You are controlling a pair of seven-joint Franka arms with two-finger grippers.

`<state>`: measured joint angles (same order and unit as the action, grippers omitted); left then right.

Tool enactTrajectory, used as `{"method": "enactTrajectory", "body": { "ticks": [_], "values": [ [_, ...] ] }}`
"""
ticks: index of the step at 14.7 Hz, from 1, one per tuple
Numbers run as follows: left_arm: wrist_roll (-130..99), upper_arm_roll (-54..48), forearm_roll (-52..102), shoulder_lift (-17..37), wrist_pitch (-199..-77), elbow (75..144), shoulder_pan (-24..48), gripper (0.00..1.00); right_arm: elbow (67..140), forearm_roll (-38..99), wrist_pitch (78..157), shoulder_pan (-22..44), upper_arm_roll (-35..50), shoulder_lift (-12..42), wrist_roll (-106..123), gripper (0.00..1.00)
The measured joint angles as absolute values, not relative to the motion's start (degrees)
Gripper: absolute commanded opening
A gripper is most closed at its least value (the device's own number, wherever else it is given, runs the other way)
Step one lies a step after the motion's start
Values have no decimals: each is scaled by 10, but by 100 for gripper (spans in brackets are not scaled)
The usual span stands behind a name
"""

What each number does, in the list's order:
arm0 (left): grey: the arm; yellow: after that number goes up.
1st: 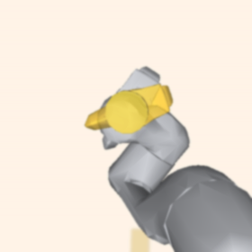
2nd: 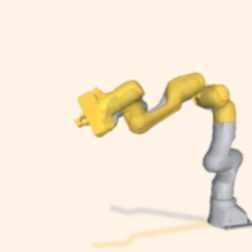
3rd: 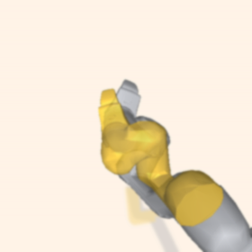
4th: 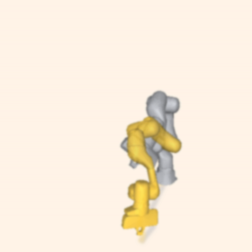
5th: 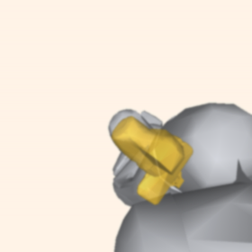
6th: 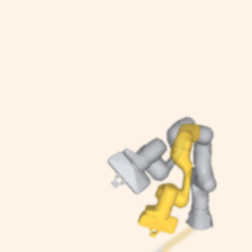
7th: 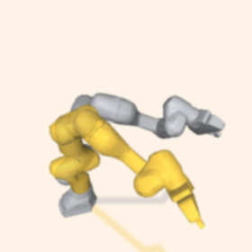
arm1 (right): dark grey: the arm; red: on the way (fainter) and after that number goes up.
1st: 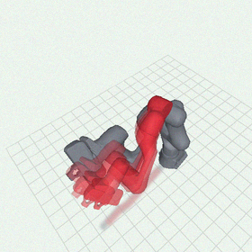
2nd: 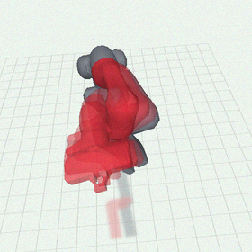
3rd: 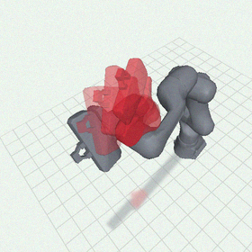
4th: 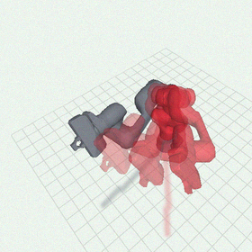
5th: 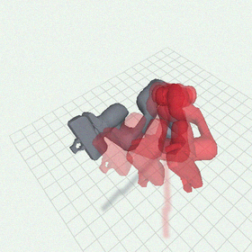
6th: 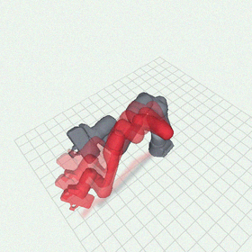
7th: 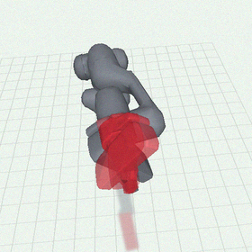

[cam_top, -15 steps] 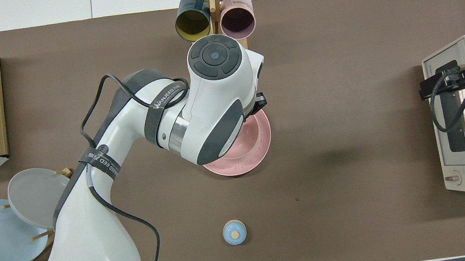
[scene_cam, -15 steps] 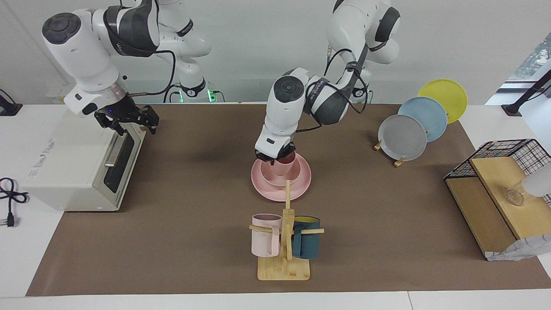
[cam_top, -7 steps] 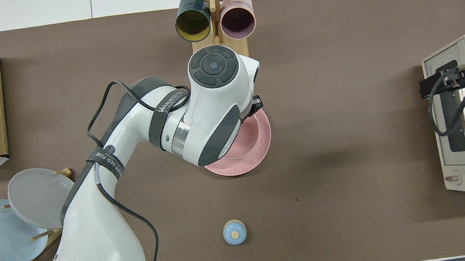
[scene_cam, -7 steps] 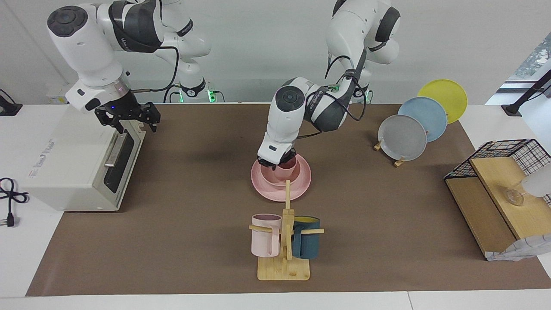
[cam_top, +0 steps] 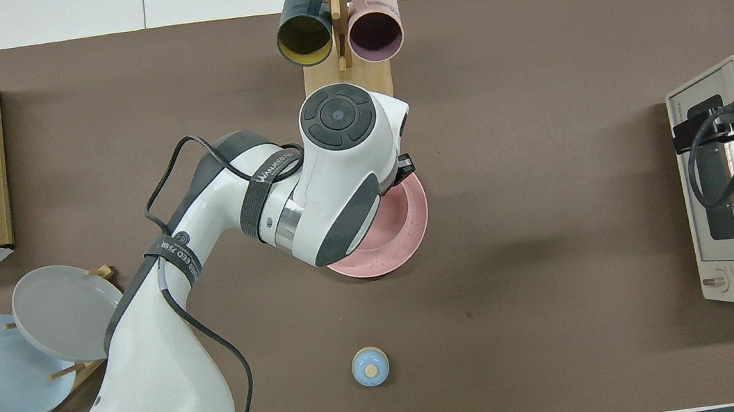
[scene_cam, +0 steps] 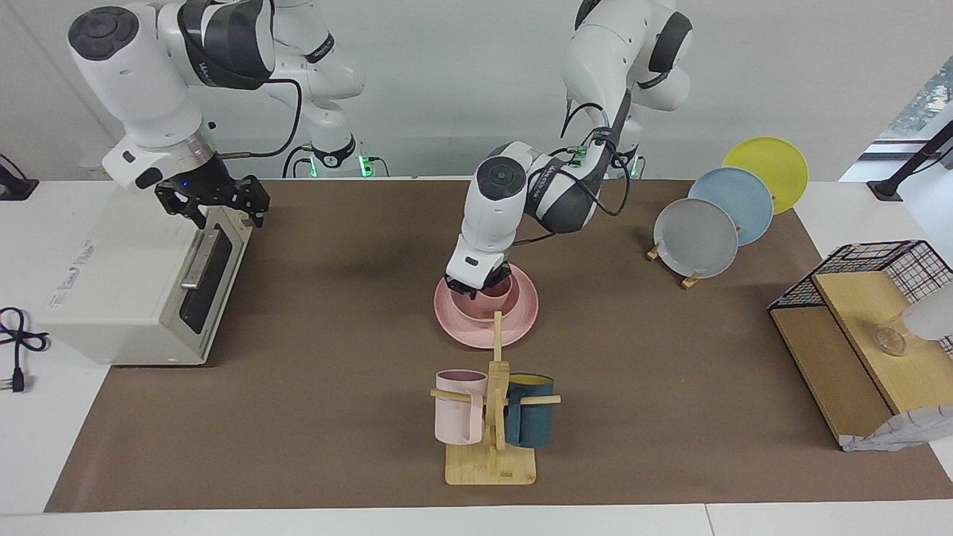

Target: Organize tableware

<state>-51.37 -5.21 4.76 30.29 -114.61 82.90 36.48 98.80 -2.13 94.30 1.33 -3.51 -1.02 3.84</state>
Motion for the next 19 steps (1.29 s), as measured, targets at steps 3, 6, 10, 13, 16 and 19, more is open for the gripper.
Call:
{"method": "enactTrajectory", "body": {
  "ticks": [3,6,10,13,16,19],
  "values": [
    [-514,-52,47,303,-1147,829,365,100,988,-21,942,1,-33,-10,38,100],
    [-514,-51,37,299,-1142,828,365,100,983,-21,927,0,-33,-9,38,100],
    [-489,-42,31,242,-1081,820,335,100,968,-21,907,-1,-43,-9,38,100],
    [-413,-39,30,177,-1012,819,275,100,949,-13,906,-2,-62,-9,39,100],
    [-300,-36,29,129,-953,821,190,100,938,-12,906,2,-61,-10,39,100],
    [-166,-35,29,98,-904,825,96,100,938,-12,906,2,-62,-10,39,100]
  ]
}}
